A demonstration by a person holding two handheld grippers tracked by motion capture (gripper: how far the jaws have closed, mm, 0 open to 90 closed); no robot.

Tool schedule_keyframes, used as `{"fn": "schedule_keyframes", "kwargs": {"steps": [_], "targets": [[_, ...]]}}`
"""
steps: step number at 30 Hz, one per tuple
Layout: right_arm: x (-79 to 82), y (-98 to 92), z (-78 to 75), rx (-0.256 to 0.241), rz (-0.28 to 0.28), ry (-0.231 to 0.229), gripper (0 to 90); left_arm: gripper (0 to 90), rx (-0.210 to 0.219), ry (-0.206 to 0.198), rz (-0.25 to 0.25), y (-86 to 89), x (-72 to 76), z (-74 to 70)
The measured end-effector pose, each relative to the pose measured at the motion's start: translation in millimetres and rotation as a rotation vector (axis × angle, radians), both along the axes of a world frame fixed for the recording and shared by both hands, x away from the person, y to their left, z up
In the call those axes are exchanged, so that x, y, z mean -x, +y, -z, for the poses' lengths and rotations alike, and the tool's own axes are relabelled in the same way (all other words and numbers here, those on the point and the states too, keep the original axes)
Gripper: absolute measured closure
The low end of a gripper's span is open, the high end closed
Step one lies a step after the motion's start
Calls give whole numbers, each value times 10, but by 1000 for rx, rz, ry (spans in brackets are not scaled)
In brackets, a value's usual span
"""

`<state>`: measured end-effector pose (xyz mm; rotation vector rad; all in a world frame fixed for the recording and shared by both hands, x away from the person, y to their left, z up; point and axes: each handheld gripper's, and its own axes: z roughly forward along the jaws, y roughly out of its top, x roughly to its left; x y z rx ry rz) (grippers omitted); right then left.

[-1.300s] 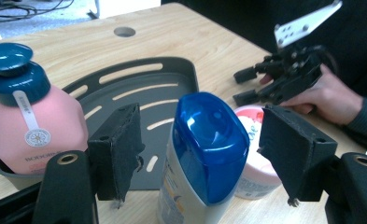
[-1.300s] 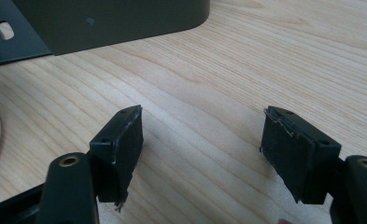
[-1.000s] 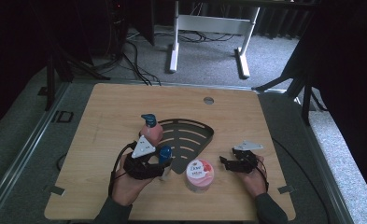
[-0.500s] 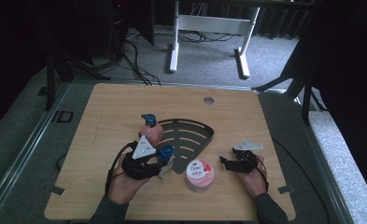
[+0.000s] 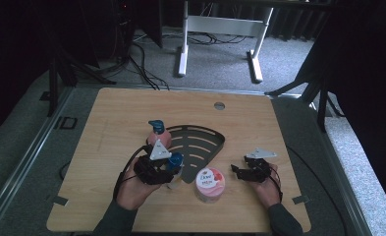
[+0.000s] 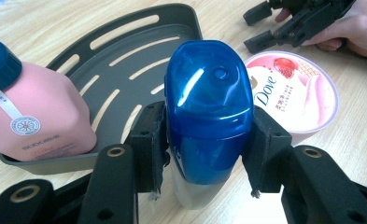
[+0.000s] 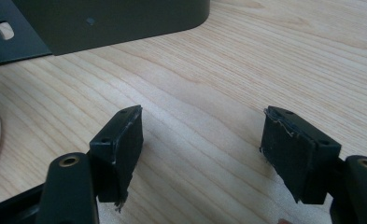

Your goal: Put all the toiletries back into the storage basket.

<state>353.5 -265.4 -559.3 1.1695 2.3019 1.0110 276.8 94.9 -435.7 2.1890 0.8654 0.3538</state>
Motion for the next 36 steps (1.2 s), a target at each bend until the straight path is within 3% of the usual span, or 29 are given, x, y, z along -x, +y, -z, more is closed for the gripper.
{"fn": "schedule_keyframes", "kwargs": {"steps": [25,36], "targets": [[0,0,-1,0,0,1,293,504,-144,130,47,-201,-259,-87],[0,0,-1,0,0,1,292,509,-185,176,63,-273,-338,-128]]}}
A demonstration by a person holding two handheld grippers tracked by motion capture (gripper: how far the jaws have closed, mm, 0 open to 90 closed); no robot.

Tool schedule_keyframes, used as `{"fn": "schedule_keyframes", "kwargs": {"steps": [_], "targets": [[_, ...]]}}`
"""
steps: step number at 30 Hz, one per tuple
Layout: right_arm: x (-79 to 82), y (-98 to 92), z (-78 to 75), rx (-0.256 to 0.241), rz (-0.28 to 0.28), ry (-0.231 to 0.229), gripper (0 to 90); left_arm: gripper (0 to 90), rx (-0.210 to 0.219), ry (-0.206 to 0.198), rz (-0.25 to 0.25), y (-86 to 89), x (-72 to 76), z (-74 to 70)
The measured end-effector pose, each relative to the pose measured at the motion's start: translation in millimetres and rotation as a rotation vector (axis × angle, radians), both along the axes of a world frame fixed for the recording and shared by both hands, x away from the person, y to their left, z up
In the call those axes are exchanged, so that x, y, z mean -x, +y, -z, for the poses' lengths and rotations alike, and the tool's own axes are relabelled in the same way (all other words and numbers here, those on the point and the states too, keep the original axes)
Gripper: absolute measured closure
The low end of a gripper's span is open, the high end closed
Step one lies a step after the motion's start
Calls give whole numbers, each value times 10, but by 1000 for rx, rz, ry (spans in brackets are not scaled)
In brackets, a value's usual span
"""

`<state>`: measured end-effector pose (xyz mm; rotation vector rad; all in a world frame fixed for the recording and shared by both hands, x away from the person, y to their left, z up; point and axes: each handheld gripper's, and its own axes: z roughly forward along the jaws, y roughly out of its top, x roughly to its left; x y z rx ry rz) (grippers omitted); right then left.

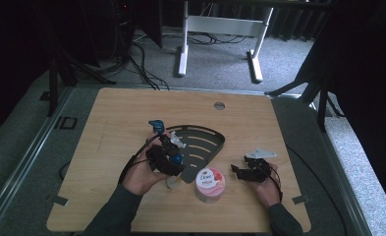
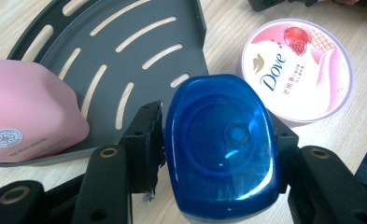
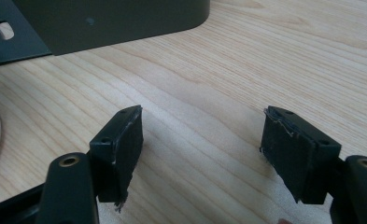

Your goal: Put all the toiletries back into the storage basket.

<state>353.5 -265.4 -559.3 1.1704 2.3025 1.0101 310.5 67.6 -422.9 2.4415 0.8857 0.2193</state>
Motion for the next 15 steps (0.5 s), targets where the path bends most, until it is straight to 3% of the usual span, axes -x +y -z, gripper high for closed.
{"fn": "schedule_keyframes", "kwargs": {"steps": [15], "targets": [[0,0,0,0,0,0,293,506,-57,55,11,-62,-72,-10]]}}
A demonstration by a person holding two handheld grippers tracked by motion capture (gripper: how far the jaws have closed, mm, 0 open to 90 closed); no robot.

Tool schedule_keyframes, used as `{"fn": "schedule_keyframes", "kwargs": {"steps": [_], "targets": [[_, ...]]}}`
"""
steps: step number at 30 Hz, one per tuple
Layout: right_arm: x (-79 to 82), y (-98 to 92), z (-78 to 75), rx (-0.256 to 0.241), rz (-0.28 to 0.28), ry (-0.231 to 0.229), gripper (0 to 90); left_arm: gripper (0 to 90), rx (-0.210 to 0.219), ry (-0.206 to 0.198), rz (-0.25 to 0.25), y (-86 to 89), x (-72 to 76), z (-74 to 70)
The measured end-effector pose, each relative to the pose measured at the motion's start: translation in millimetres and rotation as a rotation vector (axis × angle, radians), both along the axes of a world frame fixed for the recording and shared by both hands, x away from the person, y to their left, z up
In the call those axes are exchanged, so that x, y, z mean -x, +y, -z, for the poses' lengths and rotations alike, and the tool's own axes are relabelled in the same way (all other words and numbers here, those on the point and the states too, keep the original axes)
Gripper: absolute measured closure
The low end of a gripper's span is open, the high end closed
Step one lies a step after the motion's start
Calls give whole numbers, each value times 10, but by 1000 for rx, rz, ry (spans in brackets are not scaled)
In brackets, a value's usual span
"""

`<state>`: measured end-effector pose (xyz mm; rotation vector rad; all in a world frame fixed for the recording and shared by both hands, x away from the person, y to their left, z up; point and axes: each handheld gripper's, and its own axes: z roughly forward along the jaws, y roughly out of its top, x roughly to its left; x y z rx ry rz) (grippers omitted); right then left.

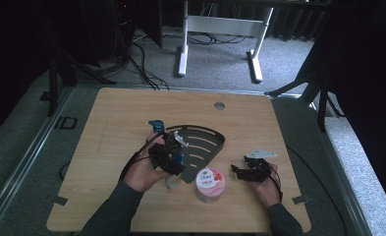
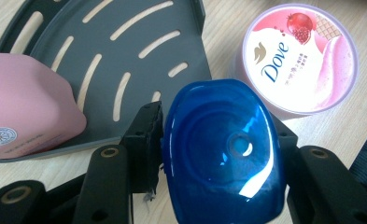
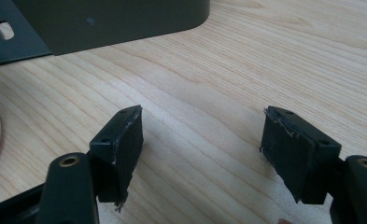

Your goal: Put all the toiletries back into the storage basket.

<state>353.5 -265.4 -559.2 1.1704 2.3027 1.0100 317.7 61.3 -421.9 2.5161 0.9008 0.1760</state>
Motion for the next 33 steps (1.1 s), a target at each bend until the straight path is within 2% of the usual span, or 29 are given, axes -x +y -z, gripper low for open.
{"fn": "schedule_keyframes", "kwargs": {"steps": [17,29,33], "targets": [[0,0,0,0,0,0,292,493,-57,81,13,-70,-95,69],[0,1,0,-1,0,0,292,482,-125,77,25,-126,-73,185],[0,1,0,-2,1,1,292,480,-125,77,24,-133,-71,197]]}}
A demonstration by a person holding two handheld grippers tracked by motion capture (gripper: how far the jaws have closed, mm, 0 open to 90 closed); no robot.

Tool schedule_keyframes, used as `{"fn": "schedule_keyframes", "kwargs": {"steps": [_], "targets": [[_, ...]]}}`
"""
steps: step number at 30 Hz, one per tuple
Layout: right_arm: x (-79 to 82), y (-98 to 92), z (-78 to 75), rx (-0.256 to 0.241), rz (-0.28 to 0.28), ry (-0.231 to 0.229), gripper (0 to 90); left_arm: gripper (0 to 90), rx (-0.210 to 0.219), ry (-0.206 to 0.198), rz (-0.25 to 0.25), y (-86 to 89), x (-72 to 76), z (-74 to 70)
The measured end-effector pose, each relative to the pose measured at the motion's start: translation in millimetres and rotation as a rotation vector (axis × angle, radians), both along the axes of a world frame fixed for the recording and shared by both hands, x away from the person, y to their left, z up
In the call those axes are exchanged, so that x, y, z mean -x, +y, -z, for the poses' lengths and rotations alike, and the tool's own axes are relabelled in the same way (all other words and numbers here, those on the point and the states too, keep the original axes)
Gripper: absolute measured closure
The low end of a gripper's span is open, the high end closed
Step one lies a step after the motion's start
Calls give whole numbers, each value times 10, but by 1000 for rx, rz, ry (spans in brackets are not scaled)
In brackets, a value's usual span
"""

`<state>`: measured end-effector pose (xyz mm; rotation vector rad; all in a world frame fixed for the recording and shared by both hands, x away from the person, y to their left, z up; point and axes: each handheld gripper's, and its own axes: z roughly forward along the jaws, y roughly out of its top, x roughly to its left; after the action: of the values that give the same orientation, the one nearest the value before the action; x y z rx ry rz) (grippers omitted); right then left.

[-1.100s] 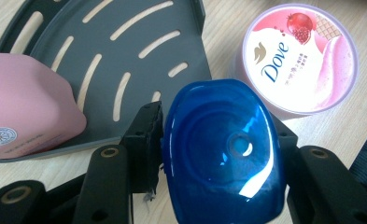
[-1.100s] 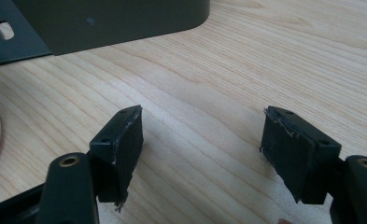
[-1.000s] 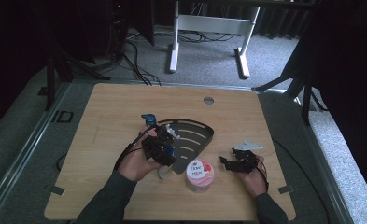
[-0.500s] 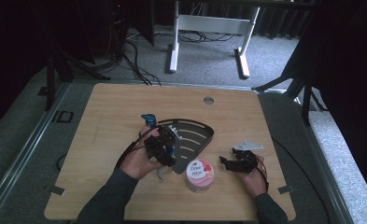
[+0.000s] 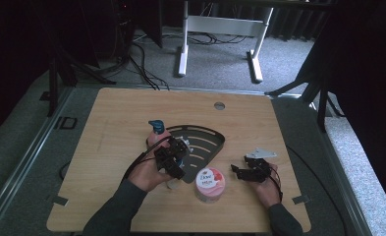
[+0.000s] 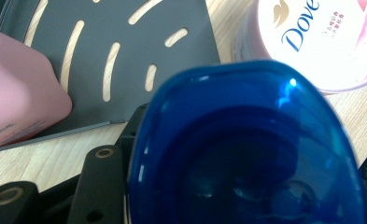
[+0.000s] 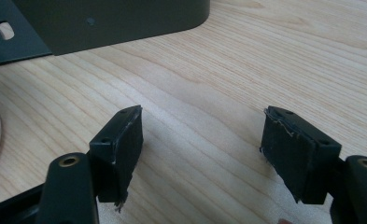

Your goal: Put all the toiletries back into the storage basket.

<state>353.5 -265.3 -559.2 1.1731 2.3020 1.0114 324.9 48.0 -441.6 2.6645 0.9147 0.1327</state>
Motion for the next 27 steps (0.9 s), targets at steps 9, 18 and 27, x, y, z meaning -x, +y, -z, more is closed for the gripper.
{"fn": "schedule_keyframes", "kwargs": {"steps": [9,18,27], "targets": [[0,0,0,0,0,0,292,535,-22,-23,8,0,18,-8],[0,0,0,0,0,0,292,545,-21,-18,22,9,5,-13],[-1,0,0,0,-1,-1,292,549,-1,-33,30,8,20,-77]]}}
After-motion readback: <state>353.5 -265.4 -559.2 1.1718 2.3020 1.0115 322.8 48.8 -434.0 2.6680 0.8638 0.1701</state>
